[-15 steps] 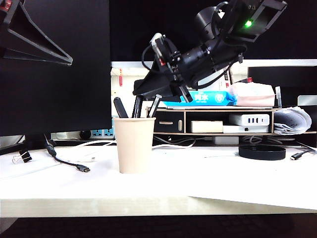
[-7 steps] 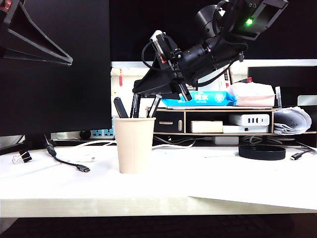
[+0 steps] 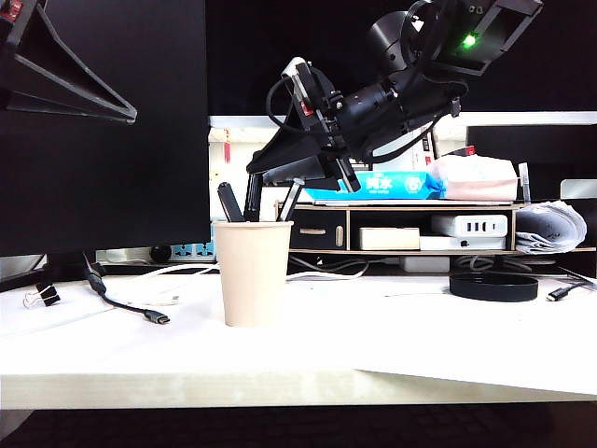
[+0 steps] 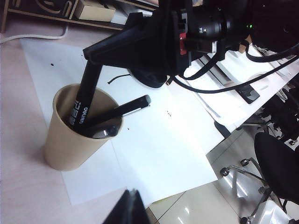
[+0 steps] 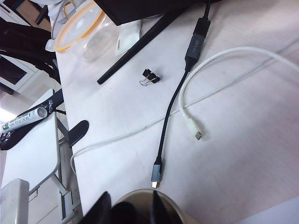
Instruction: Pick up the marker from the paper cup and put it on the table.
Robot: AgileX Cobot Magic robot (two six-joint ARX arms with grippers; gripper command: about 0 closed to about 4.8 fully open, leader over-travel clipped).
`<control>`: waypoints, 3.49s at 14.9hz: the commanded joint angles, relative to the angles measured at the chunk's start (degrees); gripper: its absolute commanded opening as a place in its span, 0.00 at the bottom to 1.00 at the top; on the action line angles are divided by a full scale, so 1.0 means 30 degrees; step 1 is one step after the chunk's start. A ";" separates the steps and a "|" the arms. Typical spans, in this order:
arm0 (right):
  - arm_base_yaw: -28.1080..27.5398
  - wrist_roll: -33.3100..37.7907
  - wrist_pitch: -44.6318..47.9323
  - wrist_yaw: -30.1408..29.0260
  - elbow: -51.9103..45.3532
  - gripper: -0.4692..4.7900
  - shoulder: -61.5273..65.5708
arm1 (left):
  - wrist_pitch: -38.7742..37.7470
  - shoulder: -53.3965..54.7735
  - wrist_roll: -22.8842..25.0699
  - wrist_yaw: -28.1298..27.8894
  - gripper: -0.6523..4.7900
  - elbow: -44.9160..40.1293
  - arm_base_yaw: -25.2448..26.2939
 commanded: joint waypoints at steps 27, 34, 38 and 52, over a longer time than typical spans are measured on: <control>0.0044 -0.0692 0.0903 0.1020 0.0160 0.49 0.0058 | 0.0226 -0.0051 0.0080 0.0080 0.11 0.0124 0.0007; -0.0015 -0.0707 0.0124 0.0947 0.0168 0.75 -0.0590 | 0.0233 -0.0051 0.0080 0.0080 0.11 0.0124 0.0007; -0.0007 -0.0874 -0.1537 0.0969 0.0146 0.85 -0.0707 | 0.0233 -0.0051 0.0087 0.0080 0.11 0.0124 0.0007; 0.1115 -0.1071 -0.1268 0.3060 0.0146 0.55 -0.0270 | 0.0204 -0.0051 0.0080 0.0095 0.11 0.0124 0.0007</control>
